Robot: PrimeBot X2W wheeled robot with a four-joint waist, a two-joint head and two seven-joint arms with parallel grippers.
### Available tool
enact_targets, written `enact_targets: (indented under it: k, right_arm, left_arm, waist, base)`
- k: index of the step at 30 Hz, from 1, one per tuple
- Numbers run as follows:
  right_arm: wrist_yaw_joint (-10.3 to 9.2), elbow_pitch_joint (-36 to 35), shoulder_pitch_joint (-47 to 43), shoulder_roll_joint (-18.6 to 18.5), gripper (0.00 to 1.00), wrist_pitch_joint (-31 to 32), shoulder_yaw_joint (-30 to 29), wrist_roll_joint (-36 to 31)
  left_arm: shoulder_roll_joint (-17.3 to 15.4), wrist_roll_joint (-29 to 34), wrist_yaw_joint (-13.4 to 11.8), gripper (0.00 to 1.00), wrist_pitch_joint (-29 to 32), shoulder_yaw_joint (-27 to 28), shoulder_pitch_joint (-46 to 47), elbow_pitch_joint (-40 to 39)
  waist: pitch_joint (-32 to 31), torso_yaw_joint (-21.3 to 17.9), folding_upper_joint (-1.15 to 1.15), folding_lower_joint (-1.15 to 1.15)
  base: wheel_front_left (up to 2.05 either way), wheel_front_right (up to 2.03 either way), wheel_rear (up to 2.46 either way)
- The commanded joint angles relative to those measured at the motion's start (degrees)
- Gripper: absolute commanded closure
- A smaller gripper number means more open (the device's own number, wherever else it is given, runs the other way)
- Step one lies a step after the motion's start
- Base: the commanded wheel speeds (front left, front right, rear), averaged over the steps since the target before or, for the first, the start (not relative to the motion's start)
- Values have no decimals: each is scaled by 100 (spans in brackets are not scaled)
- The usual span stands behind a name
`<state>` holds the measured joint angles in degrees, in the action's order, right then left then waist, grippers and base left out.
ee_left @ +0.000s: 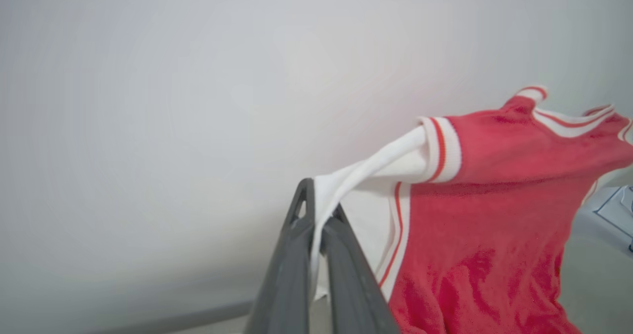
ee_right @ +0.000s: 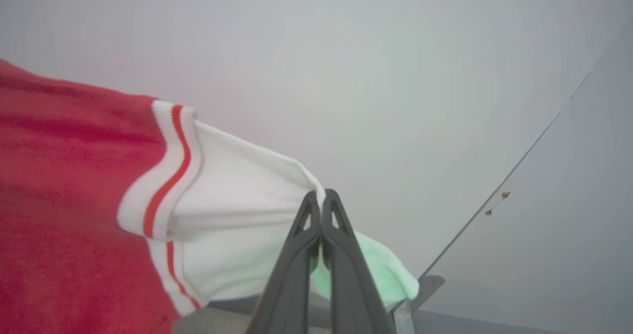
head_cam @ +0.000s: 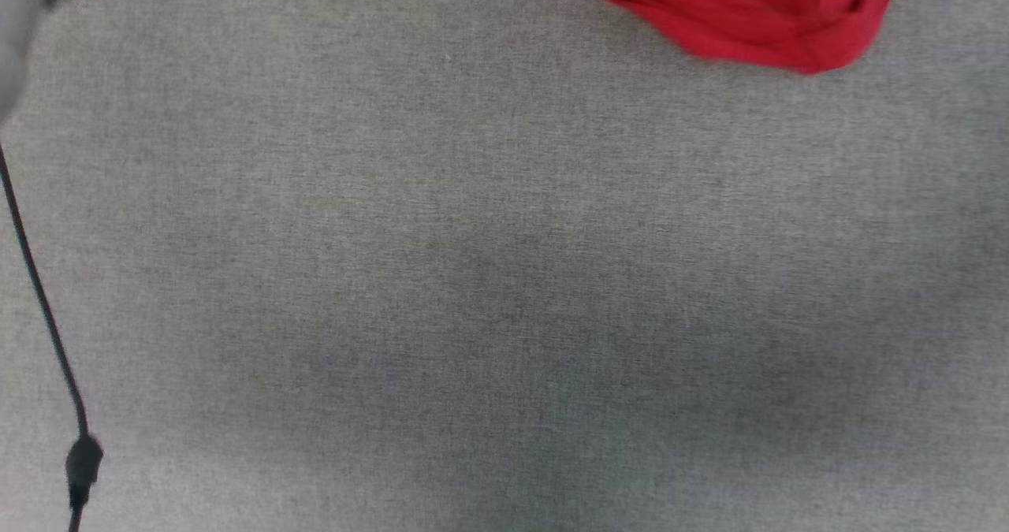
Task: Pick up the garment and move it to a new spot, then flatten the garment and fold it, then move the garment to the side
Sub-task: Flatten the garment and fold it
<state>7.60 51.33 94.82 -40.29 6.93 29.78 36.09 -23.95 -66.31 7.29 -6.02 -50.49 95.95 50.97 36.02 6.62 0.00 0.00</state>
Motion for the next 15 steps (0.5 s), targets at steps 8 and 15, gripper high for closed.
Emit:
enact_targets:
  k: [8, 15]
  right_arm:
    - [-24, 1042, 1084, 569, 100, -1230, -666, -760]
    - [-23, 1366, 493, 796, 100, -1567, -349, -817]
  left_arm:
    - [385, 39, -30, 100, -848, 566, 1060, 748]
    - [498, -205, 17, 100, -891, 431, 270, 561]
  waist:
    - [-299, -113, 0, 0]
    - [-725, -170, 0, 0]
  base:
    - [0, 0, 0]
    - [0, 0, 0]
